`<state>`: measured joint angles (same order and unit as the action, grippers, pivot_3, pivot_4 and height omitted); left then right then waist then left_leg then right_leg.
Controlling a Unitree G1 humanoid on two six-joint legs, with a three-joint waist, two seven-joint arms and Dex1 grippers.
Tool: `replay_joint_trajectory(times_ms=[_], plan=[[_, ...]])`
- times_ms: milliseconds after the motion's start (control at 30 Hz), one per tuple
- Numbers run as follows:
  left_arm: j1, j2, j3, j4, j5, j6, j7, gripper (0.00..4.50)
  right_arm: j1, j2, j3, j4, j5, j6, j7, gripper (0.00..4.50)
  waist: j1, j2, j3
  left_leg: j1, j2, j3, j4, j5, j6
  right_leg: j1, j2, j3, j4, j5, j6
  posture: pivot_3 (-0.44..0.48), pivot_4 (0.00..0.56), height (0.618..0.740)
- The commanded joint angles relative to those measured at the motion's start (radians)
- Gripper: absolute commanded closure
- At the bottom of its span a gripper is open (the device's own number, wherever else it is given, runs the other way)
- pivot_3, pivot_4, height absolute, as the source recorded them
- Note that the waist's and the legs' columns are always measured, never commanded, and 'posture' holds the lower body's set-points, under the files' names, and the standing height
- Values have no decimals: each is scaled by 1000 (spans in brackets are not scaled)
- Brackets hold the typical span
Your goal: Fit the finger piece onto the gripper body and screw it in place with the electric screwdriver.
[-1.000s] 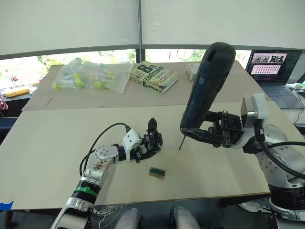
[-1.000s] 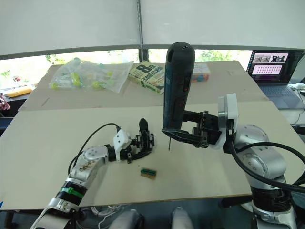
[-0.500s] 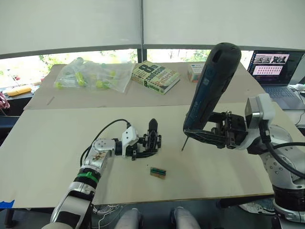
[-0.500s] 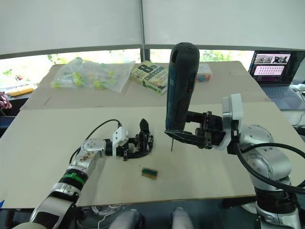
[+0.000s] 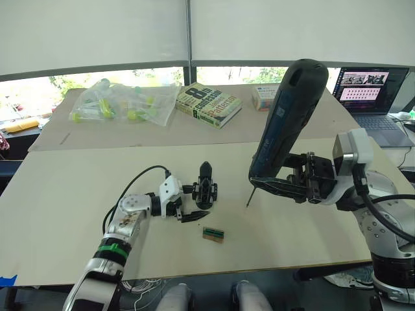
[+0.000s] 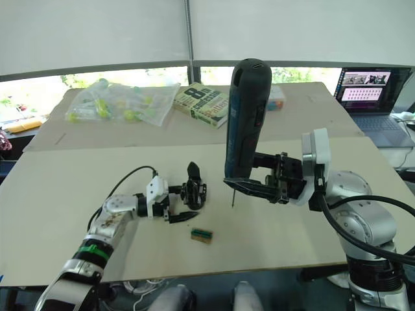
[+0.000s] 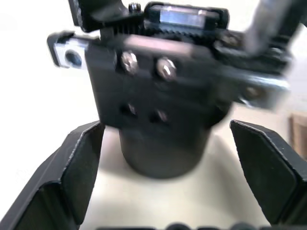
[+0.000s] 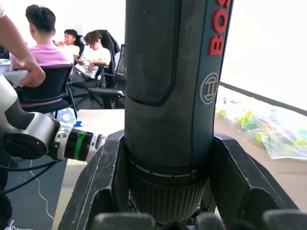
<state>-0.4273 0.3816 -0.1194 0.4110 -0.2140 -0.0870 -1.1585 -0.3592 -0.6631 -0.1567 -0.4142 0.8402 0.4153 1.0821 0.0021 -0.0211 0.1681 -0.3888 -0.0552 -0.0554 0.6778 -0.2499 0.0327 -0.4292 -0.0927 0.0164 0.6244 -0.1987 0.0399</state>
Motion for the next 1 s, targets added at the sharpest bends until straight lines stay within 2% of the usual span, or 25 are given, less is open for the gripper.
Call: replay_joint_trajectory(times_ms=[33, 300, 533, 633, 700, 733, 1000], plan=[[39, -2, 13, -137, -10, 52, 72, 92, -14, -7, -26, -36, 33, -6, 6, 2544, 2, 0, 0, 0, 0, 0, 0, 0, 0, 0, 0, 0, 0, 0, 0, 0, 150, 740], [106, -69, -39, -299, 48, 198, 272, 92, -29, 3, -15, -38, 43, 6, -4, 2544, 10, 0, 0, 0, 0, 0, 0, 0, 0, 0, 0, 0, 0, 0, 0, 0, 150, 740], [135, -83, -66, -315, 70, 236, 336, 92, -34, 1, -16, -36, 43, 11, -6, 2544, 8, 0, 0, 0, 0, 0, 0, 0, 0, 0, 0, 0, 0, 0, 0, 0, 150, 740], [134, -81, -65, -307, 71, 244, 350, 919, -36, 1, -17, -38, 44, 13, -10, 2544, 8, 0, 0, 0, 0, 0, 0, 0, 0, 1, 0, 0, 0, 0, 0, 0, 150, 740], [133, -79, -62, -301, 69, 250, 358, 1904, -37, 2, -16, -40, 44, 15, -13, 2544, 8, 0, 0, 1, 0, 0, 0, 0, 0, 1, 0, 0, 0, 0, 0, 0, 150, 740], [133, -79, -59, -297, 68, 255, 362, 2096, -37, 2, -16, -41, 44, 15, -14, 2544, 8, 0, 0, 1, 0, 0, 0, 0, 0, 1, 0, 0, 0, 0, 0, 0, 150, 740], [122, -66, -58, -271, 49, 243, 333, 2114, -43, 5, -14, -45, 41, 21, -26, 2544, 7, 0, 0, 1, 0, 0, 0, 0, 0, 1, 0, 0, 0, 0, 0, 0, 150, 740]])
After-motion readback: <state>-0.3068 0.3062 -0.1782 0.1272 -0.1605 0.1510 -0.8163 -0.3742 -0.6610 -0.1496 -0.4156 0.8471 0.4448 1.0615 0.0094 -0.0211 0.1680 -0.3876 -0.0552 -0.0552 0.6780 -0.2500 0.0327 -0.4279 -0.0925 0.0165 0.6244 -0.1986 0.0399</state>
